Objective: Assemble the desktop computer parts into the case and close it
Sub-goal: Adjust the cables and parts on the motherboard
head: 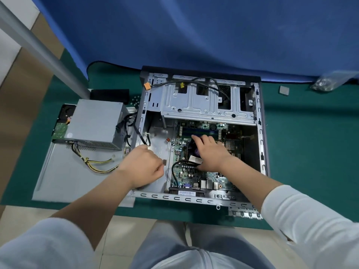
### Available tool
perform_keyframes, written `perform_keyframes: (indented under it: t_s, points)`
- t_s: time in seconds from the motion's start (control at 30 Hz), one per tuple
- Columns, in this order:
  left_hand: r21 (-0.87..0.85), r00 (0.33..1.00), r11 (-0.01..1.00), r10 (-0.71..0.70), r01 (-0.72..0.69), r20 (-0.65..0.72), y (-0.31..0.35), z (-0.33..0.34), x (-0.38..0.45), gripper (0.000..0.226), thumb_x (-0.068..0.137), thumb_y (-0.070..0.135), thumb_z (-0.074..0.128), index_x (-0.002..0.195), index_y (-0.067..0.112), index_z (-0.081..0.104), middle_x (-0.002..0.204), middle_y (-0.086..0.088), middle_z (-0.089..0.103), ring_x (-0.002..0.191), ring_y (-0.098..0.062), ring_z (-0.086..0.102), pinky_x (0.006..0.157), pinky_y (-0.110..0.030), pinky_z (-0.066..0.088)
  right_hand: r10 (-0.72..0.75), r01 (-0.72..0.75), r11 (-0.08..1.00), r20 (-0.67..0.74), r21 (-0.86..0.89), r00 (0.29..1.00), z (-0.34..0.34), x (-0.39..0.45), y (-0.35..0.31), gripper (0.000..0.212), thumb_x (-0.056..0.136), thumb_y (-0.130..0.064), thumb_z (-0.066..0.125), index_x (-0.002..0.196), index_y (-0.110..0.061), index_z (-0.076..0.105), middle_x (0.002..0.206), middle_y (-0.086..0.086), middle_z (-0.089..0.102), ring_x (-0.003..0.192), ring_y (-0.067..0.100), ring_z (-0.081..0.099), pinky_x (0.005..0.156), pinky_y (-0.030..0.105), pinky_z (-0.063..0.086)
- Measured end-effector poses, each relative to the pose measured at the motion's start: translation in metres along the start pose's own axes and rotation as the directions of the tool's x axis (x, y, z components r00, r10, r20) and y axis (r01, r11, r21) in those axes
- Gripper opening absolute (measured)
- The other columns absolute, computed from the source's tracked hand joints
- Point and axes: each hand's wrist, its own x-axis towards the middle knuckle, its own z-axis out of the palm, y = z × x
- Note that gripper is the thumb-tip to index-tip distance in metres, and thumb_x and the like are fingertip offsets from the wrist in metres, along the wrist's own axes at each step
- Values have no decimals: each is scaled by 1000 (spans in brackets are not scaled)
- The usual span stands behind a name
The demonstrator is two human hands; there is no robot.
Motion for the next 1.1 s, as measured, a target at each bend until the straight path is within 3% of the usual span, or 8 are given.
perform_keyframes:
  t_s: [0.17, 0.27, 0.47, 0.8, 0.97, 1.1]
  points:
    - [1, 1000, 1000, 6, -6, 7, -1, 1, 2, 35, 81, 30, 36, 48, 21, 36, 41, 7, 36, 43, -14, 40, 68, -25, 38, -14, 18, 996, -41, 93, 999, 5, 8, 4, 116, 69, -39, 79, 150, -33, -4, 141, 4, 29, 129, 29, 27, 92, 43, 47]
    - [-7, 999, 1000, 15, -14, 39, -3, 3, 4, 35, 81, 31, 31, 50, 21, 41, 43, 7, 41, 44, -14, 40, 71, -26, 39, -33, 36, 996, -44, 85, 998, 5, 9, 8, 112, 68, -45, 78, 149, -30, 2, 143, 5, 29, 132, 31, 24, 92, 44, 47]
    - [-36, 999, 999, -7, 8, 36, -2, -3, 4, 32, 72, 24, 48, 41, 20, 41, 35, 7, 36, 36, -14, 25, 62, -24, 45, -68, 68, 997, -20, 43, 998, 19, -4, 3, 115, 66, -51, 78, 149, -29, 3, 144, 6, 29, 133, 28, 25, 89, 40, 49]
    - [-24, 1000, 1000, -13, 14, 25, -2, 3, 3, 36, 79, 29, 27, 53, 21, 50, 46, 7, 45, 45, -14, 36, 77, -27, 43, -36, 36, 999, -23, 37, 999, 11, 7, 0, 112, 68, -51, 76, 148, -31, 0, 144, 7, 27, 133, 31, 25, 88, 41, 49]
    - [-26, 999, 999, -30, 30, 20, -2, 1, 4, 35, 79, 28, 32, 49, 20, 48, 43, 7, 44, 42, -14, 34, 73, -28, 45, 9, -11, 997, 39, 71, 999, 9, 10, -5, 127, 67, -45, 80, 148, -31, -17, 145, 8, 24, 131, 32, 26, 93, 43, 49]
    - [-17, 999, 999, -31, 32, 20, -3, 0, 5, 33, 78, 27, 35, 48, 20, 47, 42, 7, 43, 42, -14, 34, 72, -28, 45, -15, 13, 999, 54, 39, 998, 6, 9, -4, 115, 66, -43, 81, 149, -27, 3, 145, 8, 27, 132, 33, 27, 88, 42, 49]
